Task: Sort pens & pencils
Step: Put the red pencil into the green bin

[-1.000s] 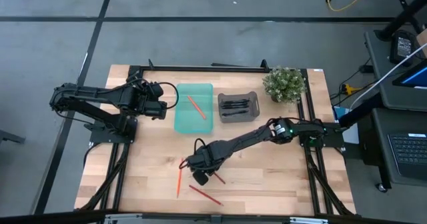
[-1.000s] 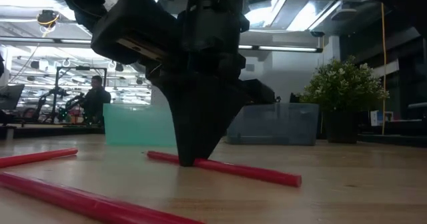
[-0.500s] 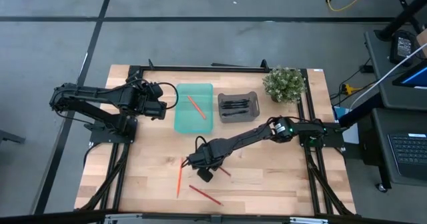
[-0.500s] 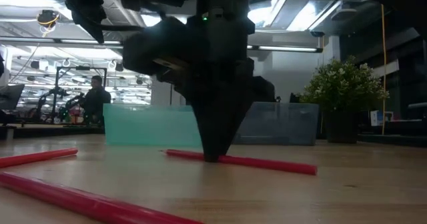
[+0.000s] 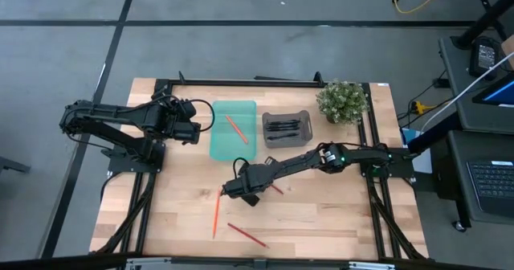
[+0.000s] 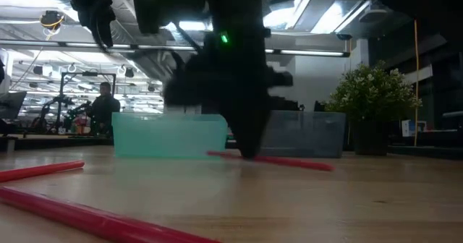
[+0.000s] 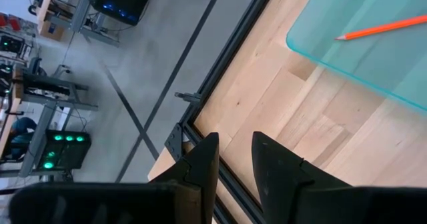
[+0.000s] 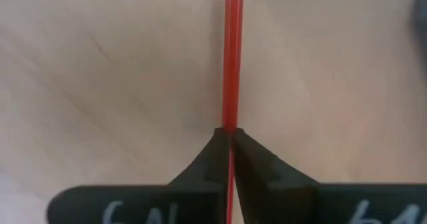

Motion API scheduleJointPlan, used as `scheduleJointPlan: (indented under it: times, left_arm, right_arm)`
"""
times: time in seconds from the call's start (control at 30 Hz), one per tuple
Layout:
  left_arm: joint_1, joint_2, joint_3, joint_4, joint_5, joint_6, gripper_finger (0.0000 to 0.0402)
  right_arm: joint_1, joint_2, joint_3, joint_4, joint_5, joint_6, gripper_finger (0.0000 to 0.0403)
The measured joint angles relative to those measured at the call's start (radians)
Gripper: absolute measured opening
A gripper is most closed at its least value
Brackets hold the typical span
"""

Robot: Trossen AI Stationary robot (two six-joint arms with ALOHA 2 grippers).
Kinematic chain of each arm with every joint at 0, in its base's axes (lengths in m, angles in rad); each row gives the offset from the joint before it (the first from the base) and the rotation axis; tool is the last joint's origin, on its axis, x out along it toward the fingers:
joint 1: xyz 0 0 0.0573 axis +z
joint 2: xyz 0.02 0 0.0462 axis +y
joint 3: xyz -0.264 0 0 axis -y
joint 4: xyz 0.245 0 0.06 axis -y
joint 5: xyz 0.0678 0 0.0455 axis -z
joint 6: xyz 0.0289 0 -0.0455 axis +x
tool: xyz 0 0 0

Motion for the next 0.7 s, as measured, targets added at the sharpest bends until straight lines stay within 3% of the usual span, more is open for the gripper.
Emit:
scheduleJointPlan:
  times: [0.7]
  left_arm:
    - [0.000, 0.000, 0.000, 0.000, 0.000, -0.003, 0.0085]
  right_arm:
    - [0.009, -0.008, 0.014, 0.016, -0.036, 0.005, 0.0002]
